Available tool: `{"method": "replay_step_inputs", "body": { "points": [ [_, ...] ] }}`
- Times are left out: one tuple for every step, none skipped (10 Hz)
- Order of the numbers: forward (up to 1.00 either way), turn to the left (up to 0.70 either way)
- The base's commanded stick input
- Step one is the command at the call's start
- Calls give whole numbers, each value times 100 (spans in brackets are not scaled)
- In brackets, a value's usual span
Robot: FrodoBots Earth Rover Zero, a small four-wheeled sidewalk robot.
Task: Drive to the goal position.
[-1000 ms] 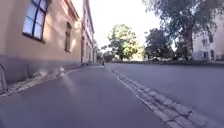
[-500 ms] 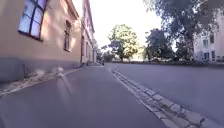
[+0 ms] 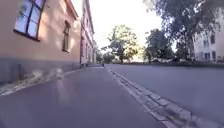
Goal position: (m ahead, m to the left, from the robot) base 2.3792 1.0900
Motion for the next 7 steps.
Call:
{"method": "replay_step_inputs", "body": {
  "points": [
    [50, 0],
    [50, 0],
    [50, 0],
    [50, 0],
    [50, 0],
    [50, 0],
    [50, 0]
  ]
}}
